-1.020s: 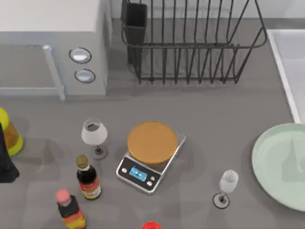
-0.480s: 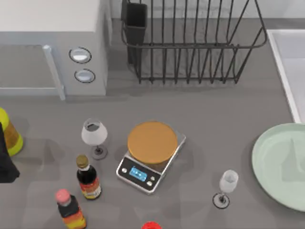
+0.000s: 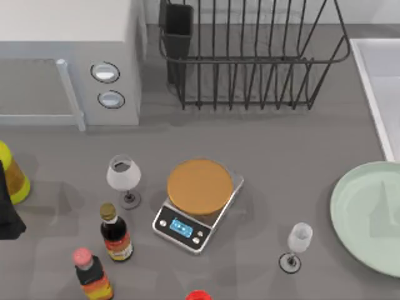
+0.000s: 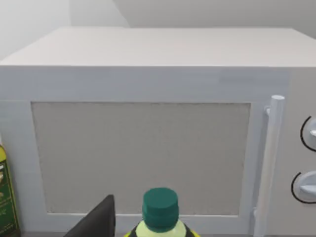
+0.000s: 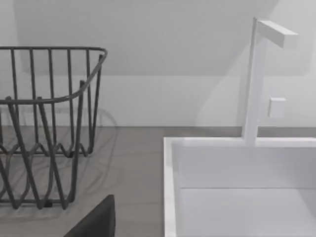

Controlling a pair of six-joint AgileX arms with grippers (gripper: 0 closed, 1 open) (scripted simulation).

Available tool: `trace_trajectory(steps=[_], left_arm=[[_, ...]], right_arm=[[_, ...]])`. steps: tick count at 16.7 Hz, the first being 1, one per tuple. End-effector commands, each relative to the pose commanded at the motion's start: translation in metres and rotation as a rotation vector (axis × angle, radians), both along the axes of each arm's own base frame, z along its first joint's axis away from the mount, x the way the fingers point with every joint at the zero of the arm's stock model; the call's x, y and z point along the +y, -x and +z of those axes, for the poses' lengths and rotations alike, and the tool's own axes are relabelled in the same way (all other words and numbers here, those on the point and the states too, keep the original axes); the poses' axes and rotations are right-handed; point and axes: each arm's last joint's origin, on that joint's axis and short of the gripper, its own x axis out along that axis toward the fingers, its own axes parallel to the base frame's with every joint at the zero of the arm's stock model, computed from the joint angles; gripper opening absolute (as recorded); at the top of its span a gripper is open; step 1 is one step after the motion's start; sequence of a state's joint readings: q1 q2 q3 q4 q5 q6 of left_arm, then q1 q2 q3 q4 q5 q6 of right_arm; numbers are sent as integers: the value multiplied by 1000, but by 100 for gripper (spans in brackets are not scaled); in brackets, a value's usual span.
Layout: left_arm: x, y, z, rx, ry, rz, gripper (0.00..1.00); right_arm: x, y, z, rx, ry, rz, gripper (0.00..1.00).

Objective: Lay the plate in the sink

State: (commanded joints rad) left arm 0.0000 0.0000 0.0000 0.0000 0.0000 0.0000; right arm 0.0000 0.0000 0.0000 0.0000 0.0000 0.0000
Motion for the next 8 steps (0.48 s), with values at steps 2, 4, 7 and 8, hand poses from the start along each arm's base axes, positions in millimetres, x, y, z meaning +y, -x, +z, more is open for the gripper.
trace_trajectory(steps=[2, 4, 7, 8], left_arm=[[0, 0, 0, 0, 0, 0, 100], [0, 0, 0, 0, 0, 0, 100], [0, 0, 0, 0, 0, 0, 100], [0, 0, 0, 0, 0, 0, 100]], right_arm=[[0, 0, 0, 0, 0, 0, 100], [0, 0, 0, 0, 0, 0, 100], [0, 0, 2, 9, -4, 3, 100], [1, 0, 5, 28, -10, 10, 100]])
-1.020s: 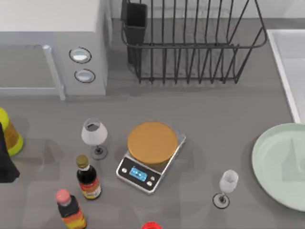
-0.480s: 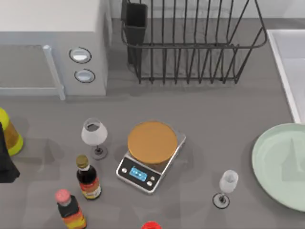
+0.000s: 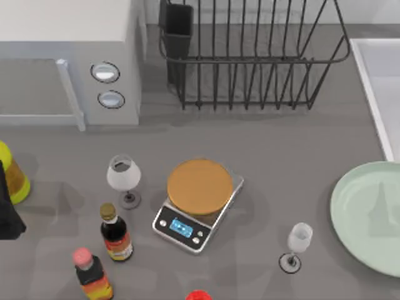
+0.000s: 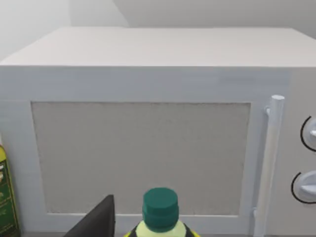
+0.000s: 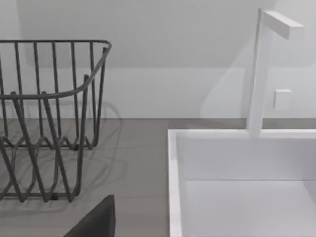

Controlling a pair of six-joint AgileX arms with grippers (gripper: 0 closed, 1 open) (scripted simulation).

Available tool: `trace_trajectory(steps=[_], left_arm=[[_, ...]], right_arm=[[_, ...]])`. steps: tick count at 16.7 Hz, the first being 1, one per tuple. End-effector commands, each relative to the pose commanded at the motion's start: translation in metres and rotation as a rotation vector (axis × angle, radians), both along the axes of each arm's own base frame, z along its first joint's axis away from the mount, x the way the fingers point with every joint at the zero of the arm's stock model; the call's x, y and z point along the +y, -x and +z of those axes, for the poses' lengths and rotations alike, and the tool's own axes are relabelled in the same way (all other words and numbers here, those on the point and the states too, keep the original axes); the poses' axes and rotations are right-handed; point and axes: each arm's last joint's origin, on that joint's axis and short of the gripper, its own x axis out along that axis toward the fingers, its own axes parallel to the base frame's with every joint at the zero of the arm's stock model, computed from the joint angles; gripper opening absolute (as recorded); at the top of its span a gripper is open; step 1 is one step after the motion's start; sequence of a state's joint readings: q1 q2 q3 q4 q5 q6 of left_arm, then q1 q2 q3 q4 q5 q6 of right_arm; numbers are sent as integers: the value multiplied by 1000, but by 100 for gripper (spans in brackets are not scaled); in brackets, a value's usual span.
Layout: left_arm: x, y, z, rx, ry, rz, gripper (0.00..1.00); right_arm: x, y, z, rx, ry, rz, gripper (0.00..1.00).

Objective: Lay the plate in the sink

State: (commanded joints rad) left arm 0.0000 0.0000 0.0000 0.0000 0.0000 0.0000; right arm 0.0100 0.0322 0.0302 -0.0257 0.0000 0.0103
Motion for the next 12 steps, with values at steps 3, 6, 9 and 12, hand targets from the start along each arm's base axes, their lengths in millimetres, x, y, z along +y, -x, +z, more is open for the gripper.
trace_trajectory(steps=[3, 6, 9, 12], left_arm=[[0, 0, 0, 0, 0, 0, 100], [0, 0, 0, 0, 0, 0, 100], [0, 0, 0, 0, 0, 0, 100], [0, 0, 0, 0, 0, 0, 100]], right_arm=[[4, -3, 18, 113, -34, 33, 100], [12, -16, 41, 309, -74, 73, 100], [24, -42, 62, 561, -105, 103, 100], [45, -79, 73, 840, -113, 110, 100]])
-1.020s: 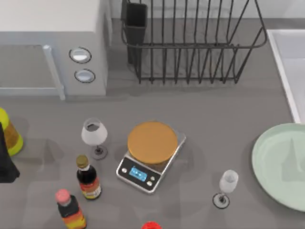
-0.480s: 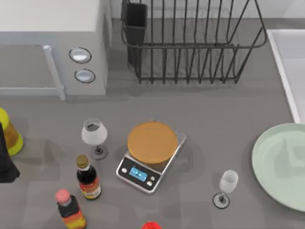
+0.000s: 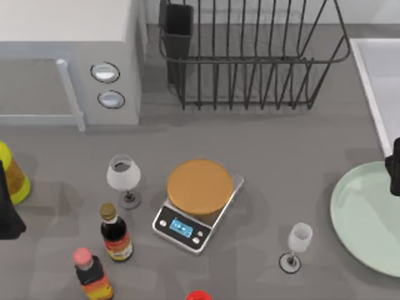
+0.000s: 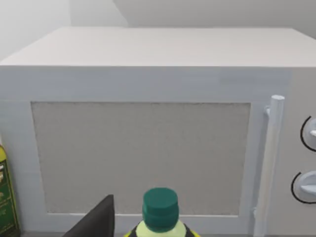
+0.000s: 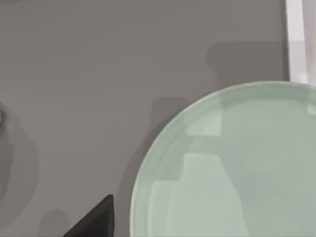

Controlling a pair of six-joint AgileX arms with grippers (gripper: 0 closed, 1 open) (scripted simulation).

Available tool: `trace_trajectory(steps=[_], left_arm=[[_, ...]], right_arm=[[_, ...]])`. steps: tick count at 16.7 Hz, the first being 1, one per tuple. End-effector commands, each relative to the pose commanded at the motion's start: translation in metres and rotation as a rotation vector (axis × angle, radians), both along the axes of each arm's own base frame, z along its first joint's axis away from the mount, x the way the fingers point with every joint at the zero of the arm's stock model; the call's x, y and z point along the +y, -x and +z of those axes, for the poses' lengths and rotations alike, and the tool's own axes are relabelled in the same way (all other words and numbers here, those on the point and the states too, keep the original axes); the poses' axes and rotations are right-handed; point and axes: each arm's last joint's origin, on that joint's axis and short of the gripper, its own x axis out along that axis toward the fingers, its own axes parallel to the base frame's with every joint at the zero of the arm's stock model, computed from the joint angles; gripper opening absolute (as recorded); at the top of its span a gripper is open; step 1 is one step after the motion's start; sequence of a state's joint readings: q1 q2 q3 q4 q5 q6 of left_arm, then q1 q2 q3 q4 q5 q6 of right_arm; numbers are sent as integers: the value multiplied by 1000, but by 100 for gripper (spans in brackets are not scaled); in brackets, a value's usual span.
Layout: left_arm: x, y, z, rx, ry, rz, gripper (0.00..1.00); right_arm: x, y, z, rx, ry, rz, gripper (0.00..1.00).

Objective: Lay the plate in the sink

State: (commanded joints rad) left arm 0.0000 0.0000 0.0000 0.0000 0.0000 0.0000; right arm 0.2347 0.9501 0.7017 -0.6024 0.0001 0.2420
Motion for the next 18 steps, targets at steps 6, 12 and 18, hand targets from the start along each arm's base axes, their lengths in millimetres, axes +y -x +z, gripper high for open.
trace_trajectory(steps=[6, 12, 18], left_arm=[[0, 0, 0, 0, 0, 0, 100], [0, 0, 0, 0, 0, 0, 100], [0, 0, 0, 0, 0, 0, 100]], right_arm=[[53, -73, -18, 485, 87, 7, 100], [85, -103, -42, 697, 164, -4, 100], [84, -104, -44, 699, 164, -8, 100]])
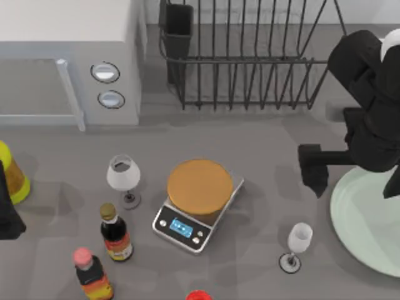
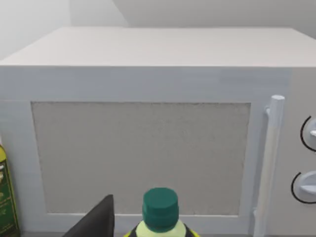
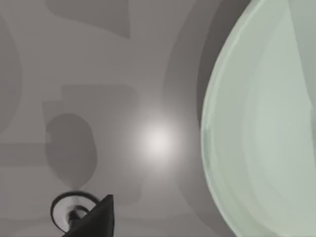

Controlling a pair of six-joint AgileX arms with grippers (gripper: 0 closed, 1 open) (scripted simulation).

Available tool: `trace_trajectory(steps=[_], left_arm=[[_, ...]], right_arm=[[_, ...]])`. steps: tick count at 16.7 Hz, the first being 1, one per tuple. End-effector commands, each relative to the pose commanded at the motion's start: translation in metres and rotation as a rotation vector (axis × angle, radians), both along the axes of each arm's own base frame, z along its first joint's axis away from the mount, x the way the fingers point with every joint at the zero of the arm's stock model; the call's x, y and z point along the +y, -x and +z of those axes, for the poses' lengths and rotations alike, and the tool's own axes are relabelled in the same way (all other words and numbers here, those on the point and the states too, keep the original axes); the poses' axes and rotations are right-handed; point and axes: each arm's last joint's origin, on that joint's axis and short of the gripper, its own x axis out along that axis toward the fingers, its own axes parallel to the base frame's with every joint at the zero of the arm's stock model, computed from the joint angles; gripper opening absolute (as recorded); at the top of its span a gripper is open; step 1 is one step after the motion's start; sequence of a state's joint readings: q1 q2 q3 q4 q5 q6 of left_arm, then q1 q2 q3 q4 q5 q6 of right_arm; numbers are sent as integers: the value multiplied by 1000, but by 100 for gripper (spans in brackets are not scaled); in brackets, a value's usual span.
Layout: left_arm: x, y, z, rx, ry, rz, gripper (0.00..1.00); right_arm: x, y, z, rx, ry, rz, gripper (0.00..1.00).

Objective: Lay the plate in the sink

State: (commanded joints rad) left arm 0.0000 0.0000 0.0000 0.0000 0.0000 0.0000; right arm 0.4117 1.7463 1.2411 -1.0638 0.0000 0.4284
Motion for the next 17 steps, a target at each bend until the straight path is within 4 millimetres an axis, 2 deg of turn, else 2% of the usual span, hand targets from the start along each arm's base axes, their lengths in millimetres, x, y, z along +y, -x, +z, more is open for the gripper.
trace_trajectory(steps=[3, 10, 12, 15, 17], left_arm=[[0, 0, 0, 0, 0, 0, 100], [0, 0, 0, 0, 0, 0, 100], [0, 0, 0, 0, 0, 0, 100], [0, 0, 0, 0, 0, 0, 100], [0, 0, 0, 0, 0, 0, 100]], right_arm=[[1, -2, -19, 4, 2, 1, 100], [2, -1, -94, -5, -2, 4, 100], [2, 0, -101, 2, 1, 4, 100], [2, 0, -101, 2, 1, 4, 100], [2, 0, -101, 2, 1, 4, 85]])
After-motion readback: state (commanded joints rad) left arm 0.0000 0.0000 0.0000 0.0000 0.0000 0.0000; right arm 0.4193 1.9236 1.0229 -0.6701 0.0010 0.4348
